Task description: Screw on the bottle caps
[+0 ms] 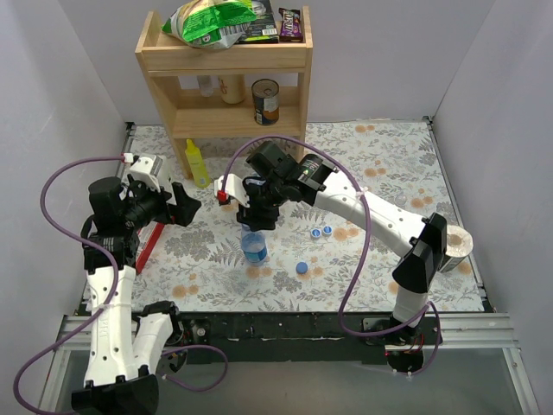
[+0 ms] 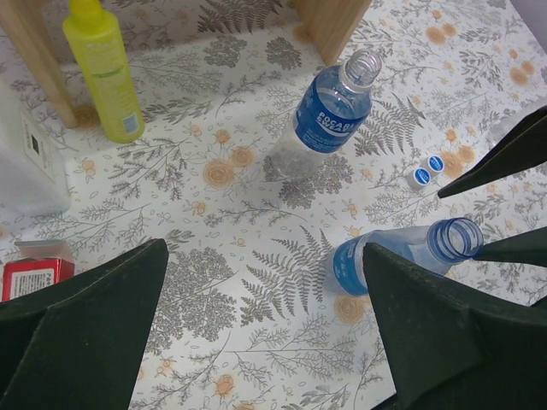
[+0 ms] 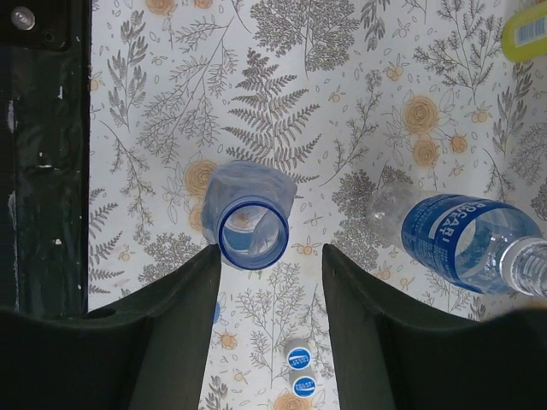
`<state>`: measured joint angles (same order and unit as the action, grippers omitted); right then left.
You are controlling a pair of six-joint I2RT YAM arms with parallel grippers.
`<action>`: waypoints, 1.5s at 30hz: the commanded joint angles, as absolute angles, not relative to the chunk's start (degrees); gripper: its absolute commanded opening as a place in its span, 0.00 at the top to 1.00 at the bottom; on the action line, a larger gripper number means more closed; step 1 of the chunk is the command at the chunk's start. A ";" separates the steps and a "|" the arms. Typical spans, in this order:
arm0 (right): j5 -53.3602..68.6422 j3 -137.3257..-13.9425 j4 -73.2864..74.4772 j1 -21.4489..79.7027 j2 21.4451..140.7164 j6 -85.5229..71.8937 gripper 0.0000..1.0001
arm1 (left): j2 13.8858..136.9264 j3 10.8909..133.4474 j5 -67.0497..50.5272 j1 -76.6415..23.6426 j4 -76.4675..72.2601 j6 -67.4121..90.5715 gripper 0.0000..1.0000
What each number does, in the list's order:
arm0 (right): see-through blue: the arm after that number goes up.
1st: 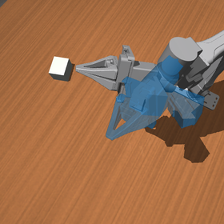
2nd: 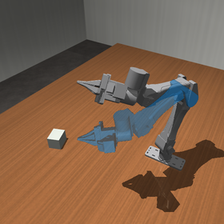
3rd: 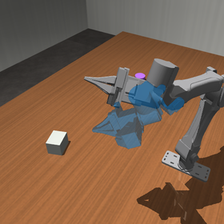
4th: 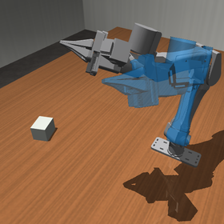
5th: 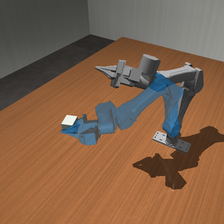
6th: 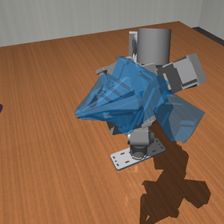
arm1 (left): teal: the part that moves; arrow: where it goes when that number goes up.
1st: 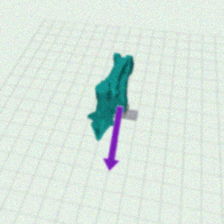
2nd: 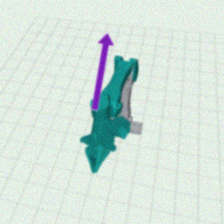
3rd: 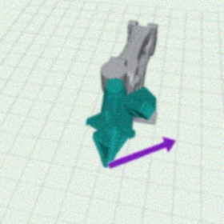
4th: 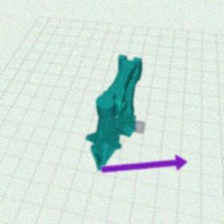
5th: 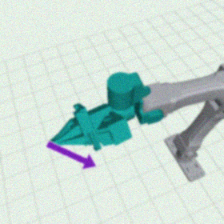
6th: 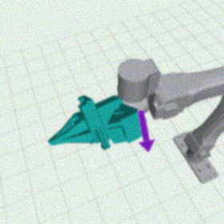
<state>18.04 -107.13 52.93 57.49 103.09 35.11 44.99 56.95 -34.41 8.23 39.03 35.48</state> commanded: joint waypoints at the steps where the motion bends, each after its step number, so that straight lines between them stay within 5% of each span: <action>1: 22.32 -109.25 52.47 57.75 103.53 34.28 0.41 | 45.61 55.46 -38.58 8.61 40.08 33.31 0.02; 7: 24.78 -109.77 52.73 57.74 104.24 34.01 0.40 | 45.70 54.14 -39.20 8.70 39.73 33.31 0.02; 12: 24.52 -110.48 52.82 57.74 105.20 33.84 0.49 | 45.61 53.52 -39.64 8.61 39.64 32.96 0.02; 17: 25.57 -110.74 52.82 57.83 104.59 34.19 0.73 | 45.79 51.78 -41.57 8.61 38.59 32.25 0.02; 23: 27.84 -116.88 57.11 54.77 103.00 31.04 0.98 | 40.80 47.12 -58.77 8.61 38.58 25.15 0.02; 28: 36.81 -128.31 66.70 48.61 104.94 31.28 0.99 | 34.10 44.65 -69.51 8.44 39.90 17.32 0.02; 34: 41.40 -123.15 61.64 48.43 101.43 31.21 0.99 | 42.43 44.56 -74.00 6.25 39.47 14.42 0.02; 45: 43.77 -126.39 59.76 48.43 102.92 28.65 0.99 | 50.71 39.20 -55.22 -17.40 12.58 28.02 0.02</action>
<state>41.01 -123.87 61.65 48.49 102.78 29.58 48.97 39.94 -62.46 -14.59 24.97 22.11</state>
